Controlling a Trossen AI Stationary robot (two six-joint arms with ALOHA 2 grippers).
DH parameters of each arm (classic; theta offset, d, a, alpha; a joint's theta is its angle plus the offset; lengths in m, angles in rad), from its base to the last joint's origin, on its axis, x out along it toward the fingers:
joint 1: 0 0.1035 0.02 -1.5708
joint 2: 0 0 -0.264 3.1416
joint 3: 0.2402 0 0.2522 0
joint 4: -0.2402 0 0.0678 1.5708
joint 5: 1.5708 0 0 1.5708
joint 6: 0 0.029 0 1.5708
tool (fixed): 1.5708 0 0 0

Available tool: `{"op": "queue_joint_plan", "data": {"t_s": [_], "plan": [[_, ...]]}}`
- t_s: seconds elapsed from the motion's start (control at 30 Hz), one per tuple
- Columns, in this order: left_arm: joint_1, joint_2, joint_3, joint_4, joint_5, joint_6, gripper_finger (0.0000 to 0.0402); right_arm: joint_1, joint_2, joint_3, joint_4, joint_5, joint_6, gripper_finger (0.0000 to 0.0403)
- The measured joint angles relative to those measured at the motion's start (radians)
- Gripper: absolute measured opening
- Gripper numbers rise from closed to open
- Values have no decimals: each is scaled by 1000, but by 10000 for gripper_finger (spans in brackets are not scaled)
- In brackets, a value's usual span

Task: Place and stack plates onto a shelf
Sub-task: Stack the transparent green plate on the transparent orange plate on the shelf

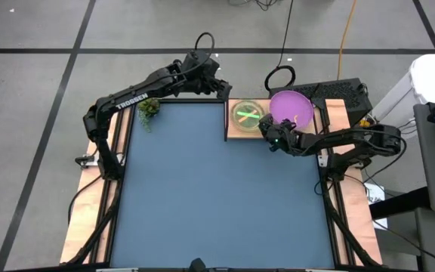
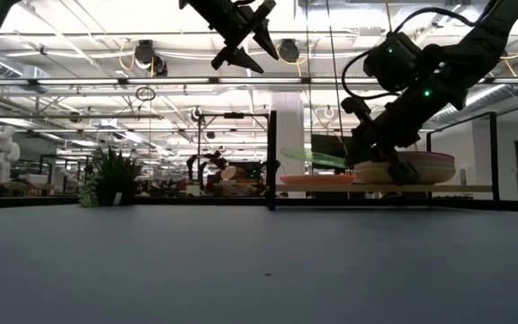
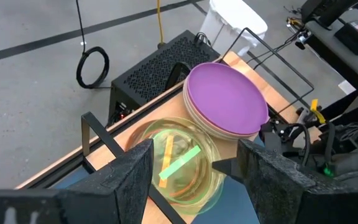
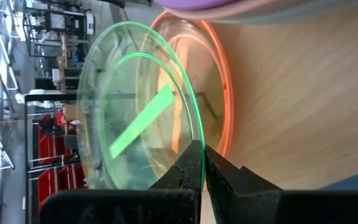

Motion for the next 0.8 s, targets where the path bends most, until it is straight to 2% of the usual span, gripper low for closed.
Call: {"op": "queue_joint_plan", "data": {"t_s": [0.4, 0.8], "plan": [[-32, 0, 0, -7, 2, -1, 234, -7, 9, 0, -11, 26, 22, 2], [-59, 0, 0, -7, -1, -11, 234, -28, 9, 0, -11, 24, 44, 58]]}}
